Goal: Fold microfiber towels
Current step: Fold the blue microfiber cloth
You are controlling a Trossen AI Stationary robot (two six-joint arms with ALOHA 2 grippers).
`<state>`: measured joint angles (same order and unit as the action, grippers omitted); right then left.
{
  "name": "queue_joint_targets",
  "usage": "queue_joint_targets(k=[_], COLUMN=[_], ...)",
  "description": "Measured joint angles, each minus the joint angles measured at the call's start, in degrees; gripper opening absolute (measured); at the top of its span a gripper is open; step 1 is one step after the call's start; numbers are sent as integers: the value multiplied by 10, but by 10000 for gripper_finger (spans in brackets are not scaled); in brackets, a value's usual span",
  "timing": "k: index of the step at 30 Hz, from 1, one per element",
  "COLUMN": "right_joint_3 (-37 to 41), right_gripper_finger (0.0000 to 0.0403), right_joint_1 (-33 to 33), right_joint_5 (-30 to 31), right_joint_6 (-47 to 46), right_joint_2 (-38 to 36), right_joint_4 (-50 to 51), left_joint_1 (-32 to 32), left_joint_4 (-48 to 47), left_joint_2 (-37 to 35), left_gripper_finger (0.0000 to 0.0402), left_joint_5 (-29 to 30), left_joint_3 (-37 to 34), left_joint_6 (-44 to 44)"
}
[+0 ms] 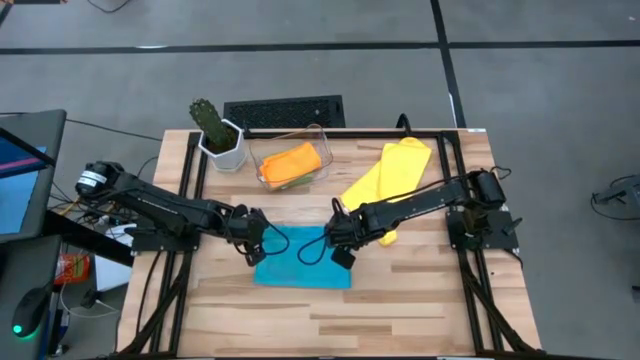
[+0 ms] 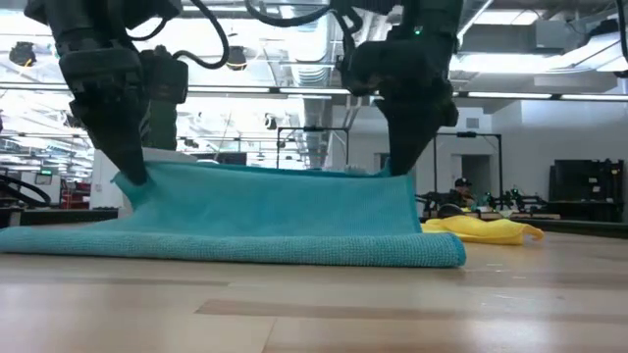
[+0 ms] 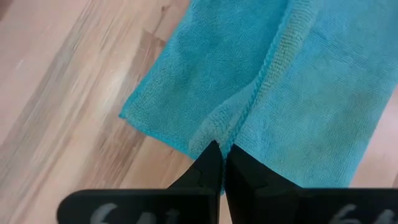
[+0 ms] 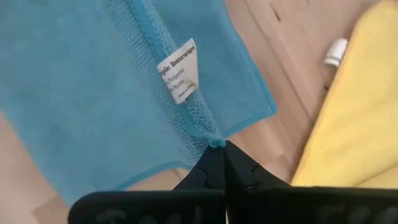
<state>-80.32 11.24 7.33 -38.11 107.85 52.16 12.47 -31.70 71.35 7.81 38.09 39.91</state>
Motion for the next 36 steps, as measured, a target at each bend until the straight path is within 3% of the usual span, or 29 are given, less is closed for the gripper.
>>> queue_joint_targets(k=[8, 23, 36], right_joint_3=[16, 19, 19], right_gripper_finger=[40, 60, 215], right_joint_1=[-9, -39, -61], right_joint_5=[0, 0, -2], right_joint_6=[-24, -16, -24], right_joint_2=[0, 0, -5], right_joint_4=[-2, -30, -1], left_joint_1=[0, -2, -2], left_joint_4=[37, 35, 93], left_joint_2=[0, 0, 0], left_gripper_finger=[7, 95, 98], left_joint_5=[31, 50, 84], left_joint_3=[0, 0, 0], left_joint_6=[-13, -28, -18])
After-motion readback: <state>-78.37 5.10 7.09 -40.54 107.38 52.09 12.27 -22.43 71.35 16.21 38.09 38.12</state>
